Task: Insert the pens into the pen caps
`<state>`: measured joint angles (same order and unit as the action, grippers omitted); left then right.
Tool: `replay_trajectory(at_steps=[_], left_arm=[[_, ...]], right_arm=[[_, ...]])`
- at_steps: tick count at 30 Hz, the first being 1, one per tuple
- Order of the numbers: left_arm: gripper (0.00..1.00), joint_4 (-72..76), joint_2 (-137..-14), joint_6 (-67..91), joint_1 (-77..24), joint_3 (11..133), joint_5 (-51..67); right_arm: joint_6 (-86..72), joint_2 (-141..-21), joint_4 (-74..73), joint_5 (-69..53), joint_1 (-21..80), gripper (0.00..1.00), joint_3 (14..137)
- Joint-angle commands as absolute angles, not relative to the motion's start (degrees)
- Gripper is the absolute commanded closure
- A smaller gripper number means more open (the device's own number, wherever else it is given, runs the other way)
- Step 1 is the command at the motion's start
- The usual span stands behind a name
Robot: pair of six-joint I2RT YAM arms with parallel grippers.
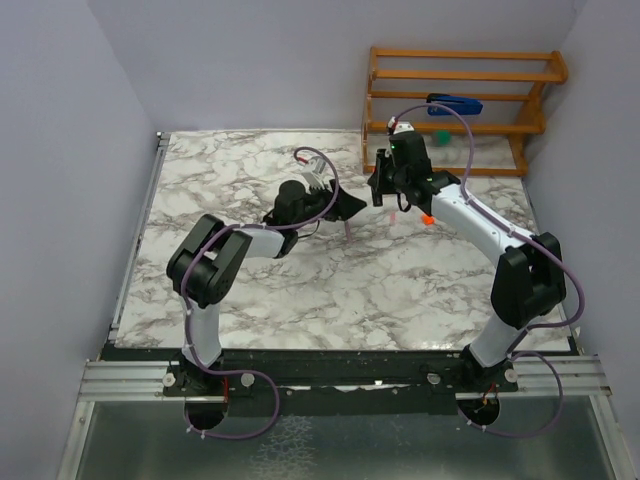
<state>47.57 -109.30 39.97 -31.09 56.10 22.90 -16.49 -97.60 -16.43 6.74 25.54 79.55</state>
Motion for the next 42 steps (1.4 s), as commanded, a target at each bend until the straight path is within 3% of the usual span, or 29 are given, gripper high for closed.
replay_trajectory(at_steps=[1,11,35,39,42], left_arm=[[0.41,60.93,-112.75,48.76,-31.11,59.65,31.09],[0.42,73.18,-119.71,58.69,-31.48,62.46,34.44],[0.45,62.79,-123.48,52.98,-32.87,68.70,28.95],[0.54,62.75,-123.40,52.66,-32.87,68.42,27.73],[0.76,62.72,-123.49,52.56,-32.86,69.02,27.81]], right_arm=[[-16.69,-95.52,-16.84,9.10,26.04,0.99,79.21],[-16.46,-95.34,-16.96,8.78,26.76,0.99,79.66],[-16.69,-94.93,-17.79,8.49,29.34,0.99,81.20],[-16.62,-95.00,-17.88,8.15,29.58,0.99,81.62],[-16.59,-95.09,-17.89,8.10,29.62,0.99,81.73]])
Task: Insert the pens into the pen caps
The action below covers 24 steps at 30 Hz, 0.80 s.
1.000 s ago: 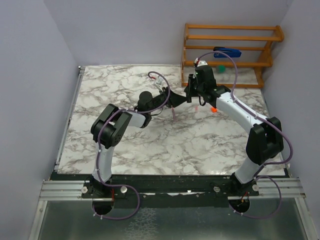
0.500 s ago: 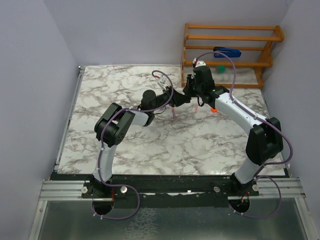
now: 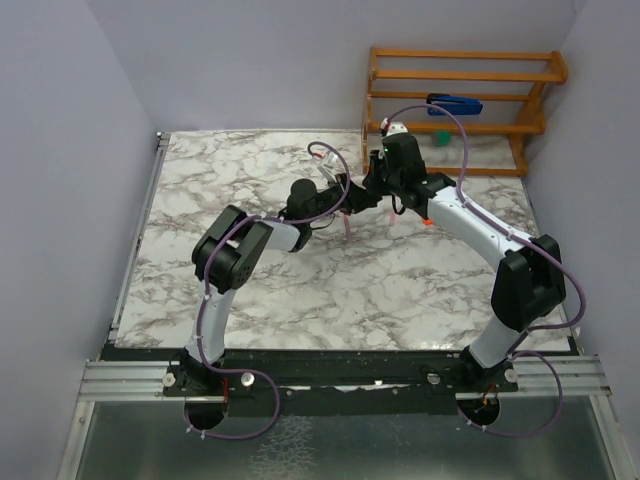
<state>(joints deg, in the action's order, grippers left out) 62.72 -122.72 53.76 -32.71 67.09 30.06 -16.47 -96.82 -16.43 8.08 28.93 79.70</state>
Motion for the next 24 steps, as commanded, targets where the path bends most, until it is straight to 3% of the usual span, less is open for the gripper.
replay_trajectory(at_steps=[1,7,9,10,14,15,21,24], left_arm=[[0.80,62.78,-123.56,52.56,-32.89,69.26,27.88],[1.00,63.23,-123.83,52.34,-32.95,70.13,28.19],[1.00,63.19,-123.68,52.05,-32.96,69.93,28.21],[1.00,63.20,-123.59,51.88,-32.96,69.69,28.25],[1.00,61.78,-123.02,50.39,-32.87,67.93,27.86],[1.00,60.83,-122.68,49.55,-32.87,67.33,27.60],[1.00,46.12,-117.56,38.01,-32.87,64.66,23.29],[1.00,34.53,-112.69,29.48,-32.91,63.03,17.30]], right_arm=[[-16.61,-95.10,-17.86,8.04,29.69,0.99,81.78],[-16.67,-95.28,-17.69,8.44,29.84,0.99,81.48],[-16.61,-95.08,-17.67,8.87,29.80,0.99,81.32],[-16.57,-94.93,-17.62,9.06,29.80,0.92,81.30],[-15.86,-93.74,-16.66,11.37,29.79,0.16,80.85],[-15.62,-93.70,-16.96,13.06,29.79,0.03,81.17],[-13.91,-88.69,-13.92,22.88,28.04,0.00,78.63],[-14.52,-82.79,-8.84,19.94,21.69,0.00,71.47]])
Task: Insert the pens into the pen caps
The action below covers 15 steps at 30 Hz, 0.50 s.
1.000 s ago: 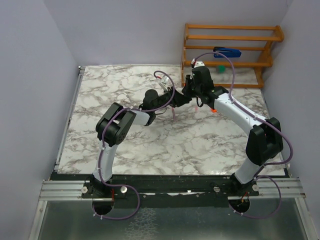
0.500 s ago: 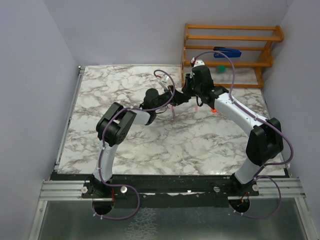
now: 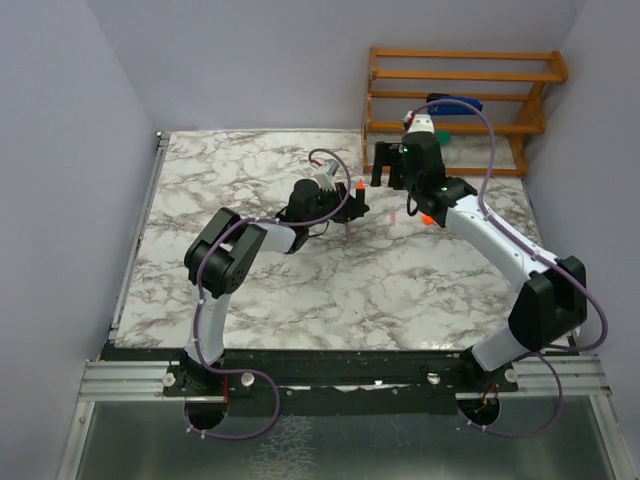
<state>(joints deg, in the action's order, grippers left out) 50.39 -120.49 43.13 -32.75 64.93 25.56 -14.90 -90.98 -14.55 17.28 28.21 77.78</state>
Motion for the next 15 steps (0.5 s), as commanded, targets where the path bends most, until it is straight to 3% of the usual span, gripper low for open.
replay_trajectory(at_steps=[1,5,9,15], left_arm=[[1.00,30.11,-111.10,26.73,-32.98,62.46,14.95],[1.00,18.04,-105.83,18.98,-34.92,62.11,4.19],[1.00,9.80,-103.68,15.31,-37.81,63.80,-8.28],[1.00,8.68,-100.14,14.79,-39.30,61.38,-11.70]], right_arm=[[-14.77,-81.89,-8.99,17.26,19.06,0.00,69.87],[-17.78,-85.42,-13.83,13.32,11.06,0.00,66.31],[-27.02,-88.67,-12.34,12.06,9.65,0.00,59.52],[-41.55,-87.91,-10.75,7.89,9.59,0.00,58.31]])
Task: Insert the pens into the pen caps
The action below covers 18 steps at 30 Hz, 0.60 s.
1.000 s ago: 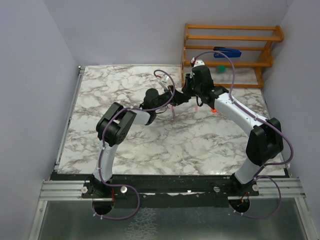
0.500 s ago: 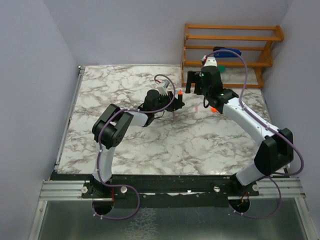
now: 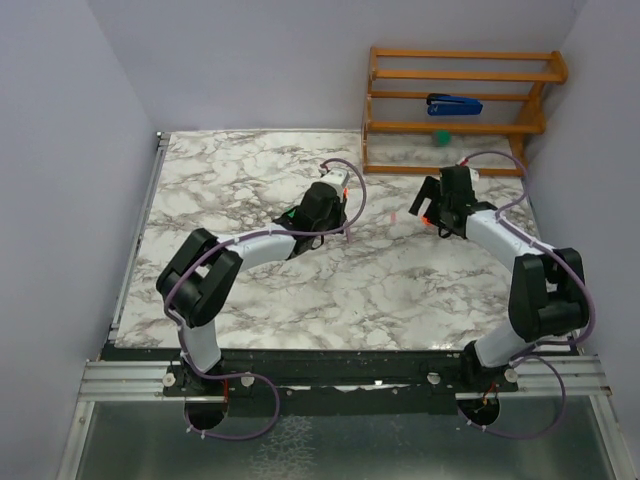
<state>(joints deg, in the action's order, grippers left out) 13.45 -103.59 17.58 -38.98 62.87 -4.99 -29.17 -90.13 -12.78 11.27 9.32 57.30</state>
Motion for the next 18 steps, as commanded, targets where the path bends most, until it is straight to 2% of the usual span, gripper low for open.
replay_trajectory(at_steps=[1,7,12,18], left_arm=[[1.00,8.76,-99.52,14.97,-39.31,60.89,-11.43],[1.00,9.72,-95.52,15.21,-39.34,57.59,-10.34],[1.00,10.36,-93.63,15.17,-39.30,55.77,-9.32],[1.00,9.51,-93.73,14.16,-39.23,55.88,-9.11]], right_arm=[[-44.74,-86.92,-10.95,9.47,9.58,0.00,58.17],[-59.65,-79.49,-0.64,15.86,9.60,0.04,51.78],[-64.39,-86.21,-6.39,11.88,9.62,0.04,57.40],[-70.70,-90.65,-1.00,6.63,9.61,0.08,52.81]])
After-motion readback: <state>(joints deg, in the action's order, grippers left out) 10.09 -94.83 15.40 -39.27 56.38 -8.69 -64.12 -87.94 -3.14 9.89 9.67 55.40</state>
